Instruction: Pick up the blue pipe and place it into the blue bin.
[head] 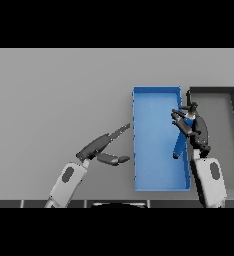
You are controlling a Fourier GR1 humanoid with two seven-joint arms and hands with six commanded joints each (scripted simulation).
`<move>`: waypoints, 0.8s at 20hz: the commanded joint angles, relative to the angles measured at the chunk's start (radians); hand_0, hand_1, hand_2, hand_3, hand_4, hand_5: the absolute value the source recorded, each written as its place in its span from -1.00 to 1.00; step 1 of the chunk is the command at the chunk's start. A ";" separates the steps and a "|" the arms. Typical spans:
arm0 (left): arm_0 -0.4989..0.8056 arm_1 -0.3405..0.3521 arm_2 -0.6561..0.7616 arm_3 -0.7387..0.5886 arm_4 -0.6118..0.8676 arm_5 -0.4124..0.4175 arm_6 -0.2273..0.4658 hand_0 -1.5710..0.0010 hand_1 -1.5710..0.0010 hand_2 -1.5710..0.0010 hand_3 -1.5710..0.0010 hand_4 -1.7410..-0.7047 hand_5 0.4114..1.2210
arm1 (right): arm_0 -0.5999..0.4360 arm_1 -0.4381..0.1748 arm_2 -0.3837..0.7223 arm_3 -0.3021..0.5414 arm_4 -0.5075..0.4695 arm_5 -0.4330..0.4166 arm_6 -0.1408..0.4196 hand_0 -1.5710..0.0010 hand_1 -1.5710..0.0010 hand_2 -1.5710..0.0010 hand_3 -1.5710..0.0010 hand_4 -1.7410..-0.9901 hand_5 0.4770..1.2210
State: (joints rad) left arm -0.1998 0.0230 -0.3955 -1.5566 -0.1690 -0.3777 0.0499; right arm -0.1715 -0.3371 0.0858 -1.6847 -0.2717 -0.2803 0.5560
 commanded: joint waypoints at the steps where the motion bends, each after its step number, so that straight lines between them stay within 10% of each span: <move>1: -0.004 0.005 0.007 0.006 0.000 0.001 -0.002 1.00 1.00 1.00 1.00 0.59 -0.80 | -0.006 -0.008 0.015 0.019 -0.021 -0.029 0.028 -0.73 -0.63 -0.57 0.54 -0.50 0.82; 4: -0.002 0.003 0.005 0.001 0.008 -0.006 0.000 1.00 1.00 1.00 1.00 0.58 -0.80 | -0.026 -0.083 0.081 0.079 -0.086 -0.135 0.038 0.12 0.16 0.20 0.76 -0.01 0.74; 7: 0.002 0.009 0.011 -0.009 0.013 -0.005 0.005 1.00 1.00 1.00 1.00 0.58 -0.80 | -0.063 -0.266 0.259 0.118 -0.157 -0.118 0.054 0.55 0.57 0.59 0.88 0.23 0.43; 11: 0.022 0.011 0.000 -0.021 0.011 -0.008 0.003 1.00 1.00 1.00 1.00 0.57 -0.79 | -0.197 -0.508 0.567 0.141 -0.372 -0.137 0.054 0.81 0.82 0.83 0.95 0.43 -0.03; 16: 0.011 0.015 0.010 -0.013 0.016 -0.010 0.000 1.00 1.00 1.00 1.00 0.56 -0.79 | -0.332 -0.611 0.761 0.128 -0.514 -0.197 0.054 0.94 0.94 0.94 0.98 0.64 -0.27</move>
State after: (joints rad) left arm -0.1885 0.0383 -0.3851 -1.5701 -0.1527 -0.3874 0.0488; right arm -0.5035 -0.9487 0.8469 -1.5567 -0.7858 -0.4775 0.6099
